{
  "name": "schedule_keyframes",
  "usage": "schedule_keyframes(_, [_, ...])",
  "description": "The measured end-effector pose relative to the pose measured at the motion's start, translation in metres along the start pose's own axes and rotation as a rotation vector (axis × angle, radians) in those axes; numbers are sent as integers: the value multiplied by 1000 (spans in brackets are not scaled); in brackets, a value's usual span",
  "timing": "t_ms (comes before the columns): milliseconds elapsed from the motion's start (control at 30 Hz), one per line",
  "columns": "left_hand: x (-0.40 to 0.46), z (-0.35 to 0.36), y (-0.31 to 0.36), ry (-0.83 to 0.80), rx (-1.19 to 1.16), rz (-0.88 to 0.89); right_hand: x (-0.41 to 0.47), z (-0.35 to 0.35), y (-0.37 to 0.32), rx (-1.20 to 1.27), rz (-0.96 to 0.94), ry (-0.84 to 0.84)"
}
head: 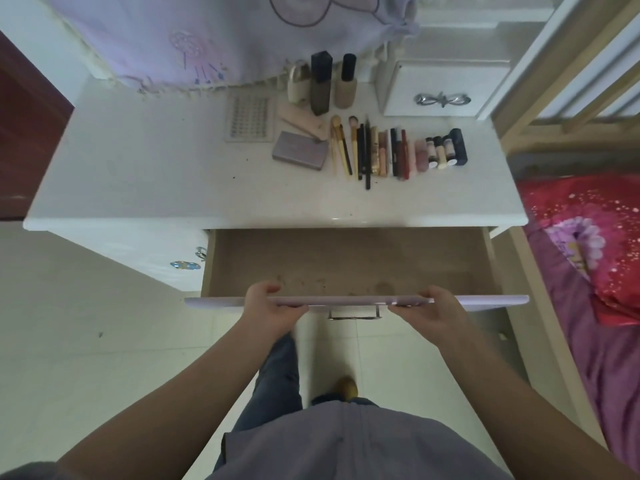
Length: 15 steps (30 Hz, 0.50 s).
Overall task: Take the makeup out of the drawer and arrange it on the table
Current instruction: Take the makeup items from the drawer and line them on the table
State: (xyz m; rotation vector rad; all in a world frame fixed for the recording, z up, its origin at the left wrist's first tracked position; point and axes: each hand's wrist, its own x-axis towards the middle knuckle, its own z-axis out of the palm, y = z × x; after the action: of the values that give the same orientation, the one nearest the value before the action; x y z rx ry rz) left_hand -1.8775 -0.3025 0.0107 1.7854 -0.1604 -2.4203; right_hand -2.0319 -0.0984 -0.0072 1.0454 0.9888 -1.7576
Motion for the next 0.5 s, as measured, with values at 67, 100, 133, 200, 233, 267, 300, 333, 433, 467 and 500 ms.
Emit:
schedule_keyframes(67, [-2,10,9,-34,-25,1,-2,13,-6,27,-2,-11])
schedule_keyframes(100, [-2,16,14,-48,-39,-6,-1,19,-9,29,-8,-13])
schedule_keyframes(133, [-1,21,19,-60,-36,-3,1,26,-12,26,-16,-12])
schedule_keyframes(200, [1,34,29,-78,-33,-2,7,38,-21,30,-27,9])
schedule_keyframes(233, [4,39,34,-88,-31,-8,9,43,-26,23,-32,29])
schedule_keyframes(267, [6,44,39,-95,-27,-14,11,49,-31,6,-38,38])
schedule_keyframes(300, [8,50,43,-112,-17,-19,12,55,-36,-14,-51,42])
schedule_keyframes(333, [11,55,47,-122,-2,-23,14,61,-41,-21,-67,44])
schedule_keyframes(433, [18,69,62,-161,-27,-24,23,76,-49,-25,-84,44])
schedule_keyframes(467, [20,73,67,-180,-49,-33,26,80,-51,-44,-83,35])
schedule_keyframes(500, [23,76,72,-199,-61,-45,28,84,-52,-63,-86,32])
